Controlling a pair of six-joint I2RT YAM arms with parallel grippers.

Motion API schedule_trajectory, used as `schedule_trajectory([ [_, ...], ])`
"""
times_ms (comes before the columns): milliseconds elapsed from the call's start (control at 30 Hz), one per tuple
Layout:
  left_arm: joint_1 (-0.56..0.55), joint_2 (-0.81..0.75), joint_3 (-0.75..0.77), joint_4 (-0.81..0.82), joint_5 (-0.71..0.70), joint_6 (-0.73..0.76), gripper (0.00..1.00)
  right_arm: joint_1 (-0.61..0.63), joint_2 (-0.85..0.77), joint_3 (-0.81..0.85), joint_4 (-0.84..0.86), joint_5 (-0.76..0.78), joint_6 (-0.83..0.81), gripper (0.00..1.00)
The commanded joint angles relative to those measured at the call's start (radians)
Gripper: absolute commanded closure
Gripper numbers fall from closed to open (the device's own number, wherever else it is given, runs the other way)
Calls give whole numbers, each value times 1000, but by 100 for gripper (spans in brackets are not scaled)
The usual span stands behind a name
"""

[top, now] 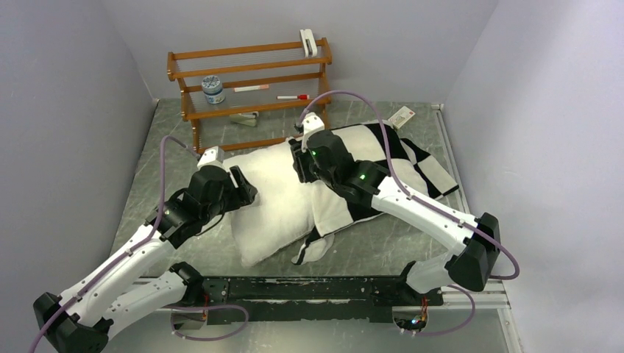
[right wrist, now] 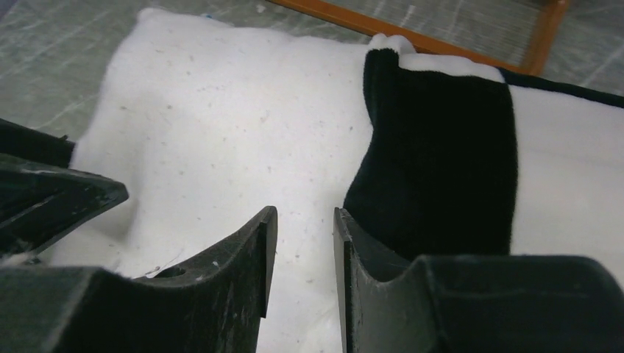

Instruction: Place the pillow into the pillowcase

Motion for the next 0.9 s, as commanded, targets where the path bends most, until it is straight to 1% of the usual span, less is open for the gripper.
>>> schedule_trajectory([
  [0, -8, -12, 28, -22, -71, 36, 33, 5, 26, 10, 59, -86, 15, 63],
  [200, -8, -3, 15, -24, -52, 35, 33, -1, 102, 43, 32, 10, -28, 61],
  [267, -7, 1, 14, -32, -61, 37, 32, -13, 120, 46, 28, 13, -42, 61],
  [333, -6, -1, 12, -40, -67, 40, 32, -24, 129, 46, 25, 18, -47, 61],
  [533, 11, 2, 13, -47, -68, 50, 32, -48, 130, 32, 7, 106, -55, 61],
  [700, 47, 31, 19, -58, -48, 75, 31, -70, 130, 11, -2, 134, -65, 61],
  [867, 125, 44, 7, -62, 30, 110, 27, -79, 154, -6, 8, 122, -75, 61],
])
